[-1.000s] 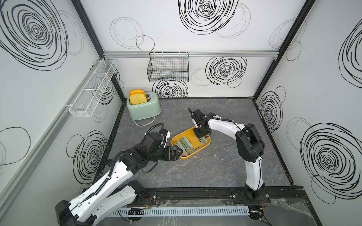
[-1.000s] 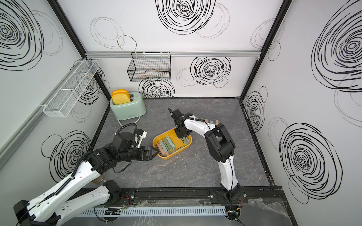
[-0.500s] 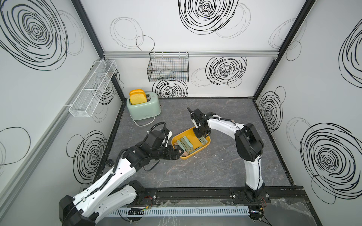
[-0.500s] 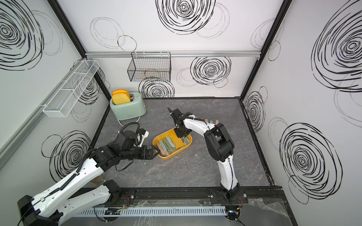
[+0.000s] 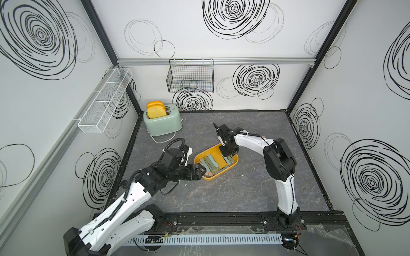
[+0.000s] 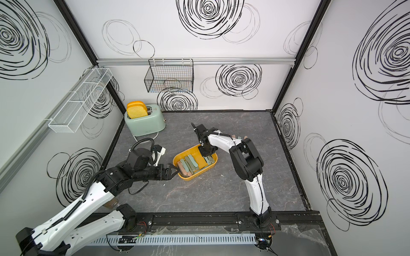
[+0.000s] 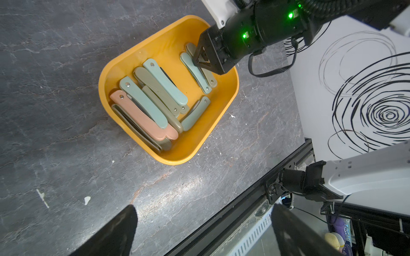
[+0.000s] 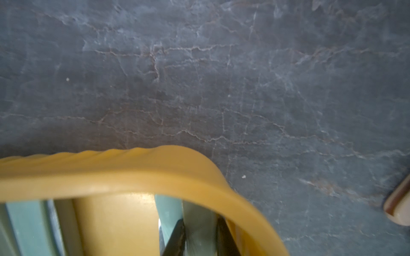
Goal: Take the fruit knife out of the storage box
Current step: Pick up the fruit knife from the storage box.
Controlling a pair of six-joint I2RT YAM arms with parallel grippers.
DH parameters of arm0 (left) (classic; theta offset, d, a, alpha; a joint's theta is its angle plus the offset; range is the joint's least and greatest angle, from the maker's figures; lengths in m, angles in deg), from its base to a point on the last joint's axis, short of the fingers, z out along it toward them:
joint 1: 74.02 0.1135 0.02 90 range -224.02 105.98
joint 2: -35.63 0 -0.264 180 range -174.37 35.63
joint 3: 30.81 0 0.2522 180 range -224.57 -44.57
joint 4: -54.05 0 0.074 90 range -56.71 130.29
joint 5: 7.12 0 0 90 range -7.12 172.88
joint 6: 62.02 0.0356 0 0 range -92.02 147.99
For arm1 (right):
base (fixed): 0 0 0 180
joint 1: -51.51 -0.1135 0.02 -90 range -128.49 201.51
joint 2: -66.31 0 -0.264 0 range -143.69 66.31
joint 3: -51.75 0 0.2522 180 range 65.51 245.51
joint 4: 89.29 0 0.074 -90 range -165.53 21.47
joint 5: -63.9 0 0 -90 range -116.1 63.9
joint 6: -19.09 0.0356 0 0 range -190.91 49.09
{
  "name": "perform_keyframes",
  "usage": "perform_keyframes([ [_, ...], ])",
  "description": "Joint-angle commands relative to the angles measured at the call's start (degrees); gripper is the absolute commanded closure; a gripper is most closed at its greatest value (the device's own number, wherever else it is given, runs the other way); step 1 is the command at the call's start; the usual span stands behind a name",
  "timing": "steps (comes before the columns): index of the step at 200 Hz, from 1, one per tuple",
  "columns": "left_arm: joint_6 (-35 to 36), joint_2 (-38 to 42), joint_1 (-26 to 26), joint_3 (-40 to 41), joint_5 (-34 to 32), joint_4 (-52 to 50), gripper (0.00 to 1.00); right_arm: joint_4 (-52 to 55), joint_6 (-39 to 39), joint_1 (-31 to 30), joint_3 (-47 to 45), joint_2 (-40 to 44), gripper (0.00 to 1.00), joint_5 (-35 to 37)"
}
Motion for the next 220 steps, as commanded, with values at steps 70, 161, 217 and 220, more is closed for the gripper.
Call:
perform_keyframes([
  [70,1.8,-2.1,2.5,-0.7,1.2,1.9,0.02,3.8,0.8,0.1,3.5,4.1,0.85,-0.6],
  [161,2.9,-11.8,5.6,-4.6,3.7,8.5,0.02,2.0,3.9,-2.5,-2.7,7.8,0.87,-4.5],
  [217,-0.5,-18.5,5.8,-5.2,3.8,15.9,0.02,1.7,4.9,-2.4,-2.3,8.0,0.87,-6.7],
  [220,-0.8,-18.8,5.8,-5.3,3.8,16.3,0.02,1.8,4.8,-2.3,-2.1,7.9,0.88,-6.7],
])
